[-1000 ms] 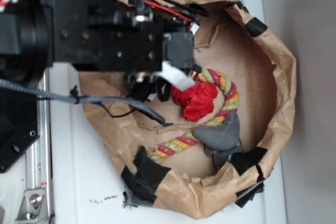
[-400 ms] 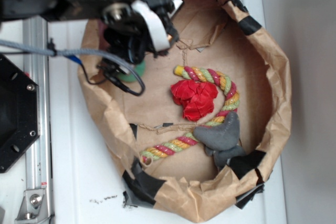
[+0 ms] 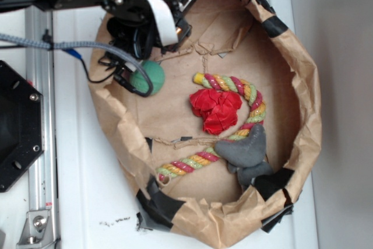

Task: Grab the rock.

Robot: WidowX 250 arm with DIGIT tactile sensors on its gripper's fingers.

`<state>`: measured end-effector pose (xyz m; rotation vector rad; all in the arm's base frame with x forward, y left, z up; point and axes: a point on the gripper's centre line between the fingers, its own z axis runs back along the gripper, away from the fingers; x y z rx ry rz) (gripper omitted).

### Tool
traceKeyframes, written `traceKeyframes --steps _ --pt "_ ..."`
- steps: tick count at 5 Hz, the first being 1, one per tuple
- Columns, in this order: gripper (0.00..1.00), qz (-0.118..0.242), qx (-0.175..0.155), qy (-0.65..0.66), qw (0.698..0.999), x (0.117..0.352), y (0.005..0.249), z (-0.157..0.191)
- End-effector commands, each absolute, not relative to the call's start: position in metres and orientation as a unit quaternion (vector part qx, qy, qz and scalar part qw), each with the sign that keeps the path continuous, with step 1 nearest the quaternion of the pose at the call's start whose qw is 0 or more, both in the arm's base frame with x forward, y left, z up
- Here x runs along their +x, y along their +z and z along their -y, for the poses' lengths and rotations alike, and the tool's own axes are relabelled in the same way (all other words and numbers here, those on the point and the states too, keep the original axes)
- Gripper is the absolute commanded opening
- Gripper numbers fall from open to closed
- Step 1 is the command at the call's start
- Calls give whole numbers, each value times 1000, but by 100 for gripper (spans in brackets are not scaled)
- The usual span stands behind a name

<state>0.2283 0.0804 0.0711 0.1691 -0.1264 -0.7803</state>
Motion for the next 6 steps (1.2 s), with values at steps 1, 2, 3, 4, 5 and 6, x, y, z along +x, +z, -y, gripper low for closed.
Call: traceKeyframes --steps 1,2,3,4,5,6 --pt "100 69 87 -411 905 241 69 -59" --pt "100 70 89 -431 895 239 65 -53" --pt "100 86 80 -498 859 237 48 -52" --pt "100 70 55 -506 858 240 31 -60" --pt "94 63 44 -515 854 240 27 -54" --pt "0 57 42 -507 859 240 24 -53"
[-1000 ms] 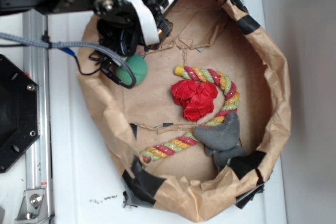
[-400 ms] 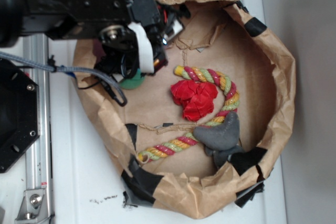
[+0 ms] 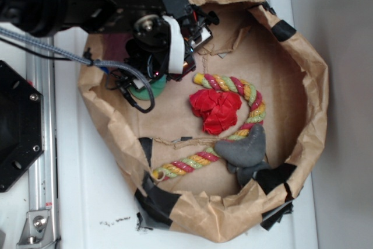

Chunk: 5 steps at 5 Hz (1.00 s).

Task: Grab the rock.

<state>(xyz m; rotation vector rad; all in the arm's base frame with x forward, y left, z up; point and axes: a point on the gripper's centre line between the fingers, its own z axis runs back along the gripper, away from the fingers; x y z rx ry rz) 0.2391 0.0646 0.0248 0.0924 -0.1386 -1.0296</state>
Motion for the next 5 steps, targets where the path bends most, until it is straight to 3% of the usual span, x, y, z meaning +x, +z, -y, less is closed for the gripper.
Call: traceKeyframes --steps 1,2,3,5 --pt "0 47 40 -499 864 242 20 -56" --pt "0 44 36 -495 867 243 18 -58" --pt "100 51 29 -494 868 239 31 -54" --pt "100 80 38 -486 870 238 79 -52"
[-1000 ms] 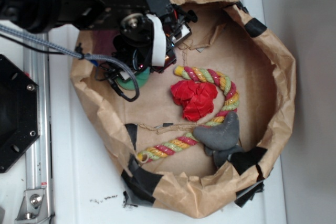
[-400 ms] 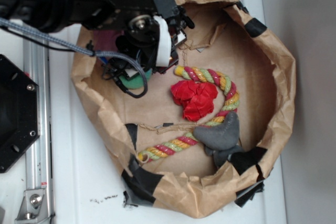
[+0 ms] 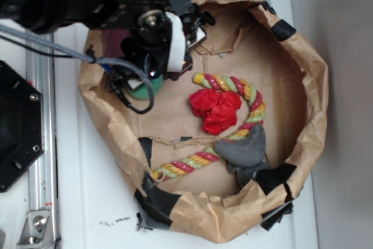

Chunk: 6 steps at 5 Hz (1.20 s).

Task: Grab the rock.

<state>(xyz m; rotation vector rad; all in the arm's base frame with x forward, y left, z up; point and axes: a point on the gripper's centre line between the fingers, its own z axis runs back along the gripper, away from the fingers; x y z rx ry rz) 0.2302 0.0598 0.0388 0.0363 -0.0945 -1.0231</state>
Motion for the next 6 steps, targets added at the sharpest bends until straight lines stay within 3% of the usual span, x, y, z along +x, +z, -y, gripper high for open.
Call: traceKeyframes --steps 1,4,6 --pt "100 89 44 -478 873 235 97 -58" --pt "100 79 86 -505 855 238 100 -76" --pt "100 63 94 -539 834 253 71 -73"
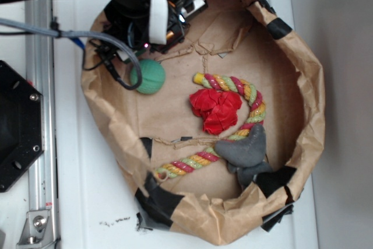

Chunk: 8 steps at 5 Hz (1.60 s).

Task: Grab the rock.

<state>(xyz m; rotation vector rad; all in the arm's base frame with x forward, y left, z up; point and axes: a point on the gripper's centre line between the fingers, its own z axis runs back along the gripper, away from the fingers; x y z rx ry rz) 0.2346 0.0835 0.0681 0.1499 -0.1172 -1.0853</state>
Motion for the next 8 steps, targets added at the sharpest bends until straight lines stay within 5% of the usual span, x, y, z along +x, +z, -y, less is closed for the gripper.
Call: traceKeyframes --steps 1,3,4,5,8 --pt "100 53 86 -548 831 254 54 -68" --pt "100 31 76 -558 826 253 23 -63" --pt "25 26 69 -551 831 252 18 -62" --pt "0 22 68 -549 833 252 15 -63" --pt "0 24 83 -515 853 251 38 -59"
